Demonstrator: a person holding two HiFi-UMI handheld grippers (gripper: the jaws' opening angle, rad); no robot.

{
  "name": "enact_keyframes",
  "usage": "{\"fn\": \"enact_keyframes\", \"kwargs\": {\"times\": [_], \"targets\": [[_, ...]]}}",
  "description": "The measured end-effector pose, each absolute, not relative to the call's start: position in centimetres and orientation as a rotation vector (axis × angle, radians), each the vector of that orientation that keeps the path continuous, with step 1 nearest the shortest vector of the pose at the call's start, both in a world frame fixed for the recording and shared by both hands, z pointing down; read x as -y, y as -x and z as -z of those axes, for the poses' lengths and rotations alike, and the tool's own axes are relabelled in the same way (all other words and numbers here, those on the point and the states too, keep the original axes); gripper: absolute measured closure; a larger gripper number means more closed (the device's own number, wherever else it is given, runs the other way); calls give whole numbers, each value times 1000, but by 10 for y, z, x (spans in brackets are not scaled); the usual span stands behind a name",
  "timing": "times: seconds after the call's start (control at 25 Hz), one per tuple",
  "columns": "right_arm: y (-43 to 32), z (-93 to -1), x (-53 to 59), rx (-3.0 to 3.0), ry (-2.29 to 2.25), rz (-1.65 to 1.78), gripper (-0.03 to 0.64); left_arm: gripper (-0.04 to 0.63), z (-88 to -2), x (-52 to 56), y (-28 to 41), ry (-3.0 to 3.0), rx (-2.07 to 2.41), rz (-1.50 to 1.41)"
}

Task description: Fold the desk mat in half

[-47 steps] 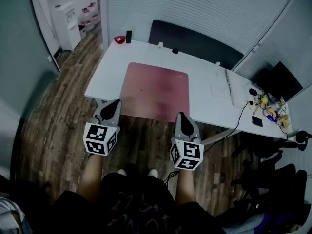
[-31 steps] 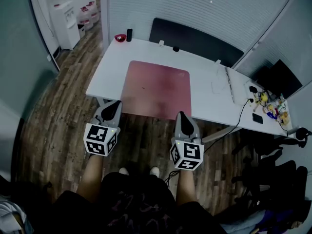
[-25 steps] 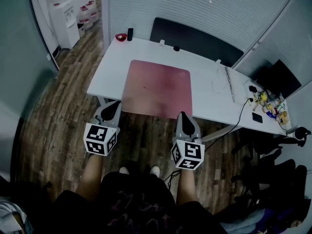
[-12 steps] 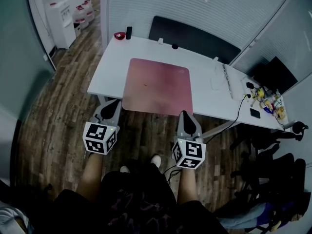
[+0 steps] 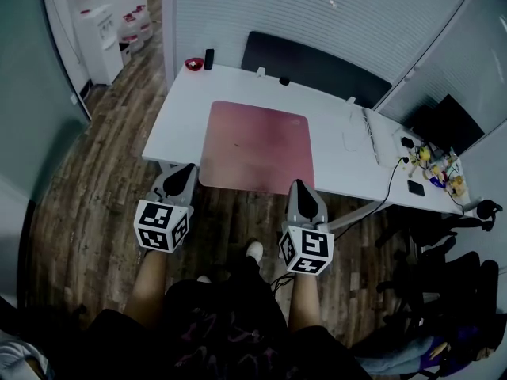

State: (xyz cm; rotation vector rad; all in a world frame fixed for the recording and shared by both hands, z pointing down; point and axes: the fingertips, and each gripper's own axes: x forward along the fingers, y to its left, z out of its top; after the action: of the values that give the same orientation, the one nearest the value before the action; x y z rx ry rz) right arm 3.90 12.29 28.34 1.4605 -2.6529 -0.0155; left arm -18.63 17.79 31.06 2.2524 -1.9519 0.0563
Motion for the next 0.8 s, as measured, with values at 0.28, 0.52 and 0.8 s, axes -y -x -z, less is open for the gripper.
{"fn": "enact_keyframes", "kwargs": {"times": [0.28, 0.52, 0.8], "targets": [[-31, -292, -93, 2663, -1437, 4, 609, 595, -314, -150, 194, -2236, 1970, -59], [-32, -304, -42, 2667, -1420, -36, 609, 595, -327, -103, 192, -2209, 1965, -107], [-44, -331, 30, 2666, -1380, -121, 609, 595, -349, -40, 177, -2161, 1959, -181]]}}
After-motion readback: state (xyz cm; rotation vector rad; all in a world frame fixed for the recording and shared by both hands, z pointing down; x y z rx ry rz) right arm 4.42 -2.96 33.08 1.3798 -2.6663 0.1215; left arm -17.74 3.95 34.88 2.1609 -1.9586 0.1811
